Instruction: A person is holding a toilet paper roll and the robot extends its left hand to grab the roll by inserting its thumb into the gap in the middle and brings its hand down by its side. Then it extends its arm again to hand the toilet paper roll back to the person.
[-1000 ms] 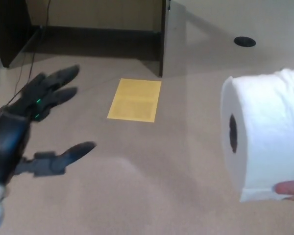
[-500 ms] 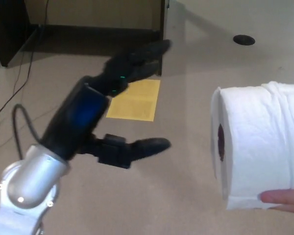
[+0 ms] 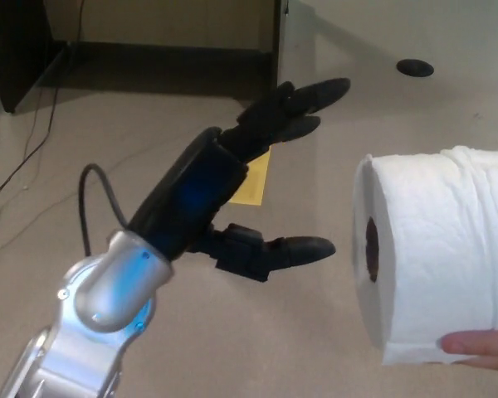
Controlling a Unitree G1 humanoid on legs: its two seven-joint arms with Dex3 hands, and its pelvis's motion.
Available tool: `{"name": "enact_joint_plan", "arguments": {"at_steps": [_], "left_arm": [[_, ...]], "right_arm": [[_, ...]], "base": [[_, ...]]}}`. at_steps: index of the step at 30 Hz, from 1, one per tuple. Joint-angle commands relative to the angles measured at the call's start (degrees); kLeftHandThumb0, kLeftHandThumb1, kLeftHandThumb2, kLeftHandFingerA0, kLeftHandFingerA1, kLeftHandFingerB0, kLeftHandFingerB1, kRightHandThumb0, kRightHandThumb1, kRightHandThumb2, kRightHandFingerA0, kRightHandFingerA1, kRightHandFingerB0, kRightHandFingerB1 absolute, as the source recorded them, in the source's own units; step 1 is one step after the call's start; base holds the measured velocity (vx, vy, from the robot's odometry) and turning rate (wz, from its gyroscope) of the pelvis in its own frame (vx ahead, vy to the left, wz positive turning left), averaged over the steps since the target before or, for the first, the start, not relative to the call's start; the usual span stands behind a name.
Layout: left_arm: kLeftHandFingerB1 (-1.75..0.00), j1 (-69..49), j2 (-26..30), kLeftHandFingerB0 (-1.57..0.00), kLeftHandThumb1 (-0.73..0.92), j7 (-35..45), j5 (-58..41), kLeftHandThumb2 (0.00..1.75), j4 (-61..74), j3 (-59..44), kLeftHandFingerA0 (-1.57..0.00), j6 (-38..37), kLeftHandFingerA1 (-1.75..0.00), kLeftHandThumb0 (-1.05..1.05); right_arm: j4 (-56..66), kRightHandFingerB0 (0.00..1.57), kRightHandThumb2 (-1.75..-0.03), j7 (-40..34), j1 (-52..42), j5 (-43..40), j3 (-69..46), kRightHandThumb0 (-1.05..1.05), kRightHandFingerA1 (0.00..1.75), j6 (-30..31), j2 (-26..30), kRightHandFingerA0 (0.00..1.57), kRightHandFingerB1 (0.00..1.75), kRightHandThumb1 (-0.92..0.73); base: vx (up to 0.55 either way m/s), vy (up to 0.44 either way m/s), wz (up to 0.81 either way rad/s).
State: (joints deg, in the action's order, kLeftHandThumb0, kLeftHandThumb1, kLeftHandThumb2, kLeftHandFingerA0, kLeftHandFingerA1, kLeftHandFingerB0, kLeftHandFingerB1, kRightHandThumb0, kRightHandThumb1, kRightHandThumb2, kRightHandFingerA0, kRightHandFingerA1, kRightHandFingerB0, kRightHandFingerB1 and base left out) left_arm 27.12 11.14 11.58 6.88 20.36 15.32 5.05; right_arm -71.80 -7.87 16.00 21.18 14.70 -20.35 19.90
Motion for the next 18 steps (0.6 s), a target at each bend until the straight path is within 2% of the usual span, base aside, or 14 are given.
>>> {"name": "enact_joint_plan", "arguments": {"at_steps": [1,15,18], "left_arm": [[-0.32,2.0,-0.5,-0.08,0.39,-1.1,4.7,0.63,-2.7,0.9,-0.22,-1.7,-0.41,-0.47],[-0.33,3.2,-2.5,-0.17,0.38,-0.1,6.3,0.61,-3.4,1.6,-0.29,-0.9,-0.42,-0.45],[-0.34,3.2,-3.3,-0.15,0.38,-0.2,7.1,0.64,-2.7,2.4,-0.29,-0.1,-0.42,-0.49]], "right_arm": [[-0.4,0.5,-0.58,1.1,0.3,0.0,-0.4,-0.3,0.48,-0.4,0.8,0.63,0.39,-0.61],[-0.2,0.49,-0.58,1.4,0.3,0.1,-0.4,-0.29,0.47,-0.7,0.7,0.61,0.39,-0.62],[-0.2,0.5,-0.58,1.3,0.4,0.0,-0.6,-0.29,0.48,-0.8,0.9,0.62,0.4,-0.61]], "base": [[0.0,0.0,0.0],[0.0,0.0,0.0],[0.0,0.0,0.0]]}}
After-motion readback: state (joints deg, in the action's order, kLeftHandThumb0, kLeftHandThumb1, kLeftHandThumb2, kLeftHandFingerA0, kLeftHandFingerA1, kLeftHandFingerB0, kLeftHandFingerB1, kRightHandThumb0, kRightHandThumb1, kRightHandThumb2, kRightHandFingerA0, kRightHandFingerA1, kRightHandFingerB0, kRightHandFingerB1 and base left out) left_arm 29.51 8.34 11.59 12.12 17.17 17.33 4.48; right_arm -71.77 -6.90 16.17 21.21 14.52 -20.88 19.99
